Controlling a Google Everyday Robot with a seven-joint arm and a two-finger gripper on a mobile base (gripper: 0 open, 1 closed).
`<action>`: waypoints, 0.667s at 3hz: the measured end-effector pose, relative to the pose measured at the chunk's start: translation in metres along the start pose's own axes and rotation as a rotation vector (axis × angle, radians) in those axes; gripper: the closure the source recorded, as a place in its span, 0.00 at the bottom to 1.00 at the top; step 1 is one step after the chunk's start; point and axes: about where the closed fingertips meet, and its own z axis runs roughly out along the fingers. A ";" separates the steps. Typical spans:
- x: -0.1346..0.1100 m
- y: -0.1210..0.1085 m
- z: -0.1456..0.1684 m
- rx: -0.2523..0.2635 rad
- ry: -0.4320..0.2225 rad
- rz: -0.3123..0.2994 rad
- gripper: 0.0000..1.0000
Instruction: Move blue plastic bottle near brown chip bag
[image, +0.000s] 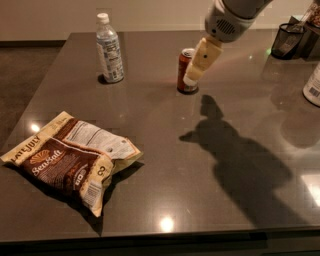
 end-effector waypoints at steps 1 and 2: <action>-0.032 -0.018 0.027 0.017 -0.057 0.049 0.00; -0.061 -0.028 0.051 0.023 -0.099 0.074 0.00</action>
Offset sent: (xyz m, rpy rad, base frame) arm 0.1028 0.0981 -0.0139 0.1806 -0.0663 -0.0536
